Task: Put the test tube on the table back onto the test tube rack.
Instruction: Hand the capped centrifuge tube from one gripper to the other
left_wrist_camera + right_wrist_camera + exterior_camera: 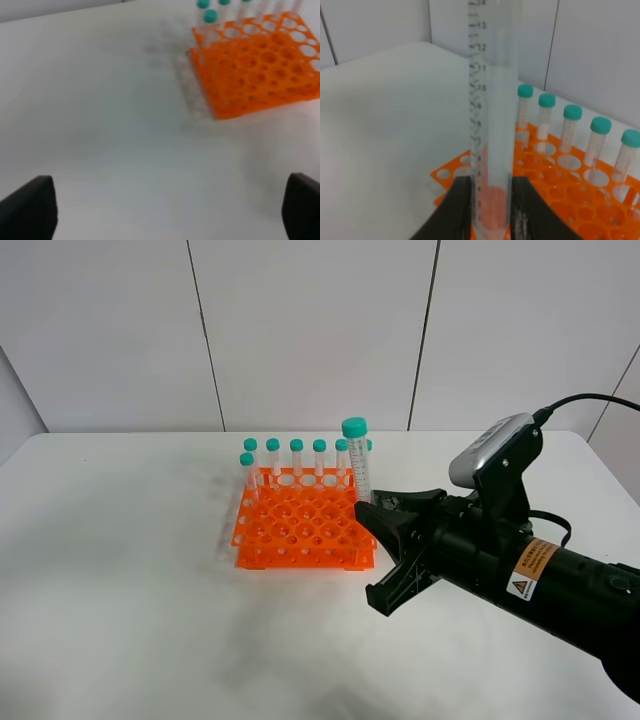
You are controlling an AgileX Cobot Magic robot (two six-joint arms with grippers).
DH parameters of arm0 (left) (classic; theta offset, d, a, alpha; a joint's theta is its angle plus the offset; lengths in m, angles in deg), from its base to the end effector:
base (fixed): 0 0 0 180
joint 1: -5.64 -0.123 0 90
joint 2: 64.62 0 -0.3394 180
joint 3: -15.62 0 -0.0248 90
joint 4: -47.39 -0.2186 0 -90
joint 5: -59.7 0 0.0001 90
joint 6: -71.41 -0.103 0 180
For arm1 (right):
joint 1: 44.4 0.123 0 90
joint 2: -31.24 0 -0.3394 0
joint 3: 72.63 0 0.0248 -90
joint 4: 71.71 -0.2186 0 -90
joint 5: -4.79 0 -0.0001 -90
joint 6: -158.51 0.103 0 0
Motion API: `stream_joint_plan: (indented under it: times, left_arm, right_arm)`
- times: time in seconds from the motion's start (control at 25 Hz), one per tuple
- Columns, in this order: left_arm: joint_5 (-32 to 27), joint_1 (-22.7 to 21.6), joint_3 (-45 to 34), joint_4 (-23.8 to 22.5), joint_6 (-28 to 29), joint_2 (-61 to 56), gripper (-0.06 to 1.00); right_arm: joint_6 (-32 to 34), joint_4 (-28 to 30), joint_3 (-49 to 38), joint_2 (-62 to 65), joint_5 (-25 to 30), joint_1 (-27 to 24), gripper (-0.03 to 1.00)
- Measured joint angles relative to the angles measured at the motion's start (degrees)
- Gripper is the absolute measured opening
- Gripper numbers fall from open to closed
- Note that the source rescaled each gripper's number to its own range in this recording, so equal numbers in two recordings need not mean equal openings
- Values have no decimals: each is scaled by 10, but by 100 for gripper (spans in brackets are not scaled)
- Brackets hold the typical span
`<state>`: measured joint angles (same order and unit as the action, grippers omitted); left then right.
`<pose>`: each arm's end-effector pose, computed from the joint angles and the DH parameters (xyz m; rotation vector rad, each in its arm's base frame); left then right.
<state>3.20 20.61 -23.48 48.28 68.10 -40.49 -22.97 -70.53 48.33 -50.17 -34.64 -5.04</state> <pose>-0.0355 0.0081 0.3312 0.3313 2.0663 -0.1421 0.1605 0.1334 0.2860 -0.6461 1.6672 0.4782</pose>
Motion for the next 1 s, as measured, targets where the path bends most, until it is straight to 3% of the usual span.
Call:
stream_joint_plan:
  times: [0.16, 0.32, 0.64, 0.72, 1.0]
  left_arm:
    - [3, 93, 0, -2, -1, 22, 100]
    - [40, 155, 0, -2, -1, 49, 100]
    - [162, 166, 18, 37, -34, 159, 100]
    - [194, 166, 59, 81, -71, 225, 100]
    - [220, 166, 154, 181, -135, 361, 100]
  right_arm:
    - [0, 0, 0, 0, 10, 0, 1]
    - [0, 0, 0, 0, 11, 0, 1]
    - [15, 0, 0, 0, 11, 0, 1]
    - [15, 0, 0, 0, 11, 0, 1]
    - [15, 0, 0, 0, 11, 0, 1]
